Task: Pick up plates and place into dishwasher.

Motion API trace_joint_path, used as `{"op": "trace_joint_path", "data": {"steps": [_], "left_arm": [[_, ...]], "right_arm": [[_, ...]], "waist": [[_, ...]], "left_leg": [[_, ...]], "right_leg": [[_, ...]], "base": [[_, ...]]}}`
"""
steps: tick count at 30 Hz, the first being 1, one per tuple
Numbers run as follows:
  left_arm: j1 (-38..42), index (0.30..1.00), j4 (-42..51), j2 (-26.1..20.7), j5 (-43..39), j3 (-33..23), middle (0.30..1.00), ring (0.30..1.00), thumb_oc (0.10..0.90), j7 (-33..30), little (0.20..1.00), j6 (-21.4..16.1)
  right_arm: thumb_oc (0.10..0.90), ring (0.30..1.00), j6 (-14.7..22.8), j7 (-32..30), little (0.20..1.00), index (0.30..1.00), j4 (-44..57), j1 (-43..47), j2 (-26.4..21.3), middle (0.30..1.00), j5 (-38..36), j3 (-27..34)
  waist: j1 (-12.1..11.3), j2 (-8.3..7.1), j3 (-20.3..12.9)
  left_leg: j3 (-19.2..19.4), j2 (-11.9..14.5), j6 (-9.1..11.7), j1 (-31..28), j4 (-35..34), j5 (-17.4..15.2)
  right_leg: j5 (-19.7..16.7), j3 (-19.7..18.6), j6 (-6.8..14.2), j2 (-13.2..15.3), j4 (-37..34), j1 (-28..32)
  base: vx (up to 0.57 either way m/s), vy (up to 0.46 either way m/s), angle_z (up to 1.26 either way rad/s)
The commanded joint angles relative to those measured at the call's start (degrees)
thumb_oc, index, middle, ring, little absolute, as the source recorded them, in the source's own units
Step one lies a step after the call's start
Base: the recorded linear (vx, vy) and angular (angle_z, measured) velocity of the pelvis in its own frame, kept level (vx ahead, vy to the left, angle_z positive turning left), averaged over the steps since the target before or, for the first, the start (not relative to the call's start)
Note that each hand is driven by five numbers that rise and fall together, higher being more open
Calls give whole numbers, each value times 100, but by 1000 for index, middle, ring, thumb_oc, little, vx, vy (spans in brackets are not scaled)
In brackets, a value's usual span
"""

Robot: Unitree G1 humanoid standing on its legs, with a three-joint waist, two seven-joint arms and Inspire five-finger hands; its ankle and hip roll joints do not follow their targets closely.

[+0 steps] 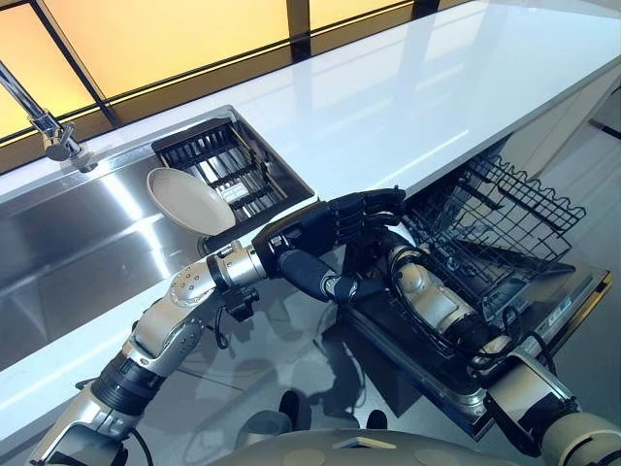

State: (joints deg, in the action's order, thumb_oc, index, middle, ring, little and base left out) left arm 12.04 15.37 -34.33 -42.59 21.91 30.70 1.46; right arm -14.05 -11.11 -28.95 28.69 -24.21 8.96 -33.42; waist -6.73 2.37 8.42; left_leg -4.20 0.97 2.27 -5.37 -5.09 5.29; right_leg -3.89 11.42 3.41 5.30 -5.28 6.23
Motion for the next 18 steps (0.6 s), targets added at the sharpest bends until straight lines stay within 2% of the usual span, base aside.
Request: {"op": "trace_joint_path", "data": {"steps": [1, 11, 18], "left_arm": [[101, 900, 491, 155, -83, -402, 900, 900, 800, 93, 900, -401], [-15, 900, 583, 24, -127, -493, 900, 900, 800, 68, 900, -440], [-58, 900, 574, 61, -77, -554, 900, 900, 800, 44, 900, -422]], "right_arm": [[800, 900, 498, -507, 900, 900, 764, 406, -268, 900, 167, 409], [800, 900, 740, -777, 900, 900, 1406, 7, -547, 900, -12, 924], [800, 900, 1248, -581, 900, 900, 1692, -276, -417, 900, -827, 1177]], "waist": [[76, -224, -255], [213, -210, -223], [268, -202, -221]], "left_leg": [[184, -416, -314, -81, 9, -370], [241, -406, -324, -96, 9, -389], [258, -400, -323, -102, 9, -393]], "right_leg": [[-121, -116, 124, -87, 28, 55], [-127, -196, 134, -112, 28, 39], [-121, -213, 130, -116, 28, 36]], "base": [[0, 0, 0], [-10, -3, -6], [0, 0, 0]]}}
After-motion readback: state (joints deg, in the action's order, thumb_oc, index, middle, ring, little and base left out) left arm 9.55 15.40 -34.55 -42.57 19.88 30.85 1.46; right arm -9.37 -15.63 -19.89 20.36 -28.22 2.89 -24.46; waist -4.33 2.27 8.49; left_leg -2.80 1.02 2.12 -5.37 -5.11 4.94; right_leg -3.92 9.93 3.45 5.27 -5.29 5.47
